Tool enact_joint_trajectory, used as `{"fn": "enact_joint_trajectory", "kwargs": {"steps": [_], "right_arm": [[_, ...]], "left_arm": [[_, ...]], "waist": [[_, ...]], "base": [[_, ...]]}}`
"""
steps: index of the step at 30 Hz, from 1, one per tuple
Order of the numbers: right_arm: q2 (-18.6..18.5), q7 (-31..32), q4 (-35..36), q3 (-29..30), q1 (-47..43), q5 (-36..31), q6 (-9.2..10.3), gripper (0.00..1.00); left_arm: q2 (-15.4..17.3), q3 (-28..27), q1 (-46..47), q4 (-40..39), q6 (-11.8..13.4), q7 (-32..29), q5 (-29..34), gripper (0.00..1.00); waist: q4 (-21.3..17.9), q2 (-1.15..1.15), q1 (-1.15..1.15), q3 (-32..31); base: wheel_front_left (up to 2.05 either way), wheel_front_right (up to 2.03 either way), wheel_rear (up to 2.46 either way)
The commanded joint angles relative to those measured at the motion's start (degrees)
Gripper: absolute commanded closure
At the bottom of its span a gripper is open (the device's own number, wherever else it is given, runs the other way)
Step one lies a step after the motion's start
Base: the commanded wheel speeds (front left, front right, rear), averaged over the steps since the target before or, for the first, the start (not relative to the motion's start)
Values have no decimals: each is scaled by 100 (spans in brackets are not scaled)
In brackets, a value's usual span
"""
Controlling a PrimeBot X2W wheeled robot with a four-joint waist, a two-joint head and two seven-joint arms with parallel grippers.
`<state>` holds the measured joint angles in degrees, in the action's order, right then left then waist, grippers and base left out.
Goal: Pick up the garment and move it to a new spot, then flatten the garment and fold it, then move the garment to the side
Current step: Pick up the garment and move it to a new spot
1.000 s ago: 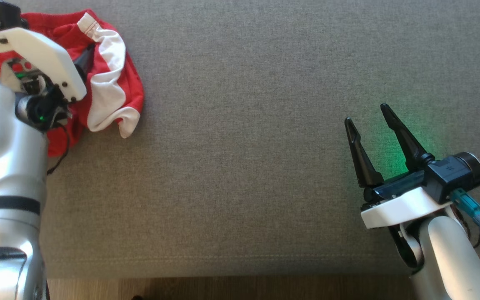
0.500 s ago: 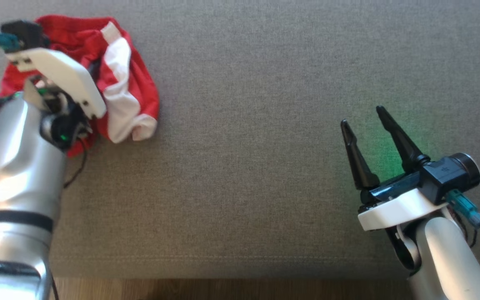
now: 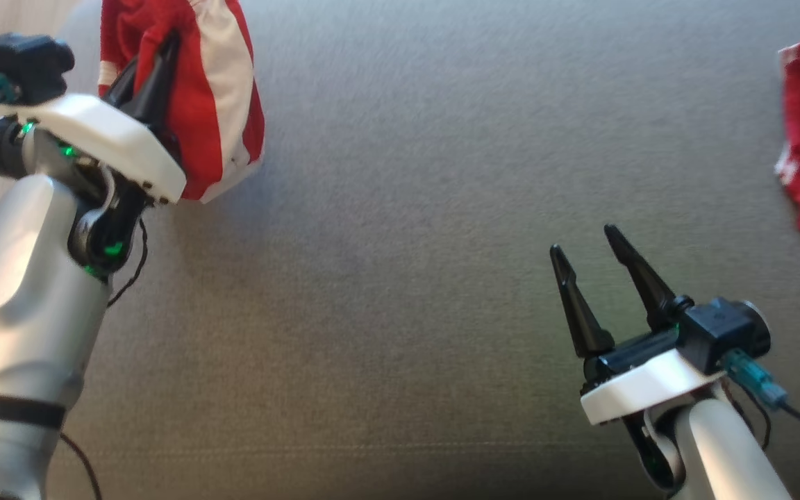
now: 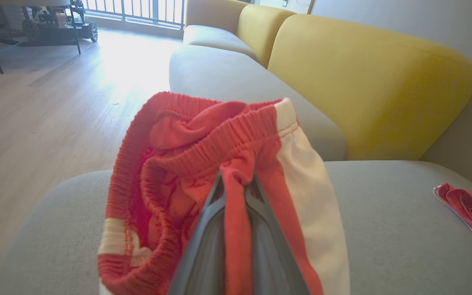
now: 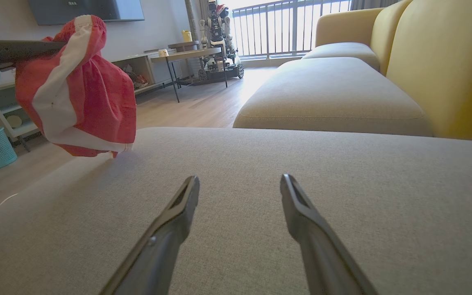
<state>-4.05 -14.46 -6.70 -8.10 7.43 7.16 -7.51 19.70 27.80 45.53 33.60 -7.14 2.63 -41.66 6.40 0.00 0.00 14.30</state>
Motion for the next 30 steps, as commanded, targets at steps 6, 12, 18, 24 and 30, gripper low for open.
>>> {"fn": "enact_joint_trajectory", "kwargs": {"steps": [6, 12, 18, 24, 30], "right_arm": [[102, -54, 260, -88, -119, 104, 2, 0], [114, -54, 423, -178, -46, 254, 2, 0], [116, -54, 611, -268, 128, 378, 2, 0], [116, -54, 696, -225, 204, 495, 2, 0], [116, -54, 716, -298, 273, 664, 2, 0]], "left_arm": [[460, -47, -168, -1170, -26, -39, -266, 100], [273, 193, -380, -2035, 161, -296, -264, 100], [-250, 396, -389, -2208, 389, -174, -218, 100], [-794, 816, -287, -1525, 558, 132, 171, 100], [-1196, 1302, -403, -356, 600, 387, 523, 100]], "waist": [[-553, 0, 0, -579], [-1160, 0, 0, -607], [-1836, 0, 0, -380], [-2351, 0, 0, -110], [-2636, 0, 0, 97]], "base": [[0, 0, 0], [0, 0, 0], [0, 0, 0], [0, 0, 0], [0, 0, 0]]}}
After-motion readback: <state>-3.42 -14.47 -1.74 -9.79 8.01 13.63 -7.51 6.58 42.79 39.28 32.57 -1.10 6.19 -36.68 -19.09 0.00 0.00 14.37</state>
